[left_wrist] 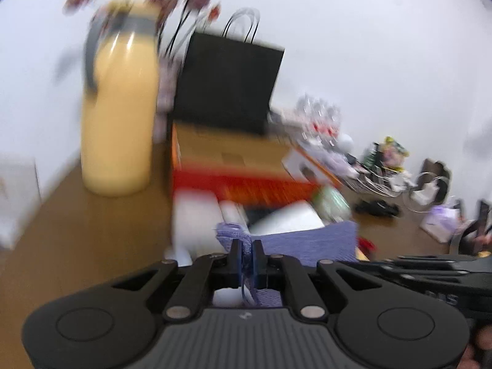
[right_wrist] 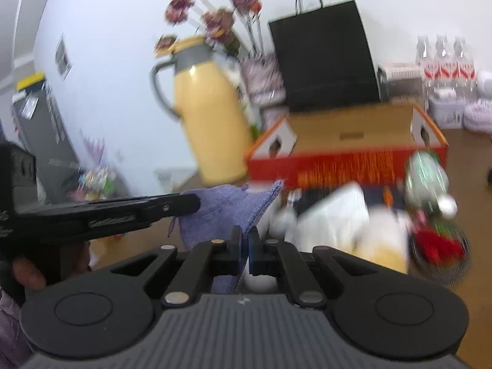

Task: Organize objects
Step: 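Grasp the purple cloth pouch with the left and right grippers together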

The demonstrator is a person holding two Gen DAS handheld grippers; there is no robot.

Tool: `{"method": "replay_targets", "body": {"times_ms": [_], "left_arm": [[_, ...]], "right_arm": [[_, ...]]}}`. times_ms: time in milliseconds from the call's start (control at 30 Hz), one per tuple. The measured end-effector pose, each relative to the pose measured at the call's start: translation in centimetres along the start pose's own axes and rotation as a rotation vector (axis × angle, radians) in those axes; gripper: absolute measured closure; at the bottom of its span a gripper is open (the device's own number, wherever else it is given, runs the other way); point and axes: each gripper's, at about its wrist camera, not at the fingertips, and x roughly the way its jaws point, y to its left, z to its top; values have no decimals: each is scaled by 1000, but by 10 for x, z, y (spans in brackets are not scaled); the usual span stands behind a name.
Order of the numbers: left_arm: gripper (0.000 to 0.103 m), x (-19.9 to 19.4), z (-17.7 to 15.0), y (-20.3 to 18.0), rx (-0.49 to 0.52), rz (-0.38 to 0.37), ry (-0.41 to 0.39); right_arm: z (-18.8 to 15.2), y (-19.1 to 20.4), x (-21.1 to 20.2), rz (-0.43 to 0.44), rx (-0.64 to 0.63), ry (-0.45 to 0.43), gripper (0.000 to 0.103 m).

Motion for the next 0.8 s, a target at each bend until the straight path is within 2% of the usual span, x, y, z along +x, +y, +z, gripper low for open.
{"method": "replay_targets", "body": {"times_ms": [100, 200, 233, 267, 300, 333, 400, 433, 467, 533, 600, 667, 700, 767, 800], "left_arm": [[98, -13, -42, -13, -38, 16, 66], [94, -21, -71, -34, 26, -8, 135], [85, -22, -78, -41, 48, -14, 159], [67, -21, -82, -44, 56, -1, 171], [60, -22, -85, -47, 58, 18, 172], [55, -21, -89, -45, 63, 31, 164], [51, -24, -86, -40, 42, 37, 144], [46, -22, -84, -35, 28, 48, 131], [45, -21, -84, -30, 21, 64, 118], [49, -7, -82, -27, 44, 132, 124], [54, 0, -79, -29, 76, 151, 112], [69, 1, -79, -33, 85, 98, 124], [73, 2, -81, -35, 89, 68, 128], [97, 1, -85, -42, 104, 82, 127], [98, -1, -85, -42, 89, 77, 127]], "right_arm": [[-31, -3, -18, -64, -1, 95, 98], [-59, -11, -27, -123, 43, 137, 98], [-66, -12, -28, -161, 39, 143, 97], [-72, -12, -29, -198, 33, 143, 95], [-76, -13, -31, -211, 37, 137, 94], [-78, -15, -34, -211, 53, 129, 90], [-82, -17, -39, -219, 69, 101, 80], [-84, -16, -40, -235, 70, 90, 70], [-84, -16, -40, -248, 68, 82, 68], [-88, -14, -42, -254, 59, 74, 68], [-90, -7, -37, -271, 31, 65, 69], [-92, -1, -35, -297, -10, 65, 81], [-92, 1, -34, -299, -28, 67, 85], [-92, 2, -34, -306, -40, 63, 94], [-91, 1, -34, -294, -41, 61, 95]]}}
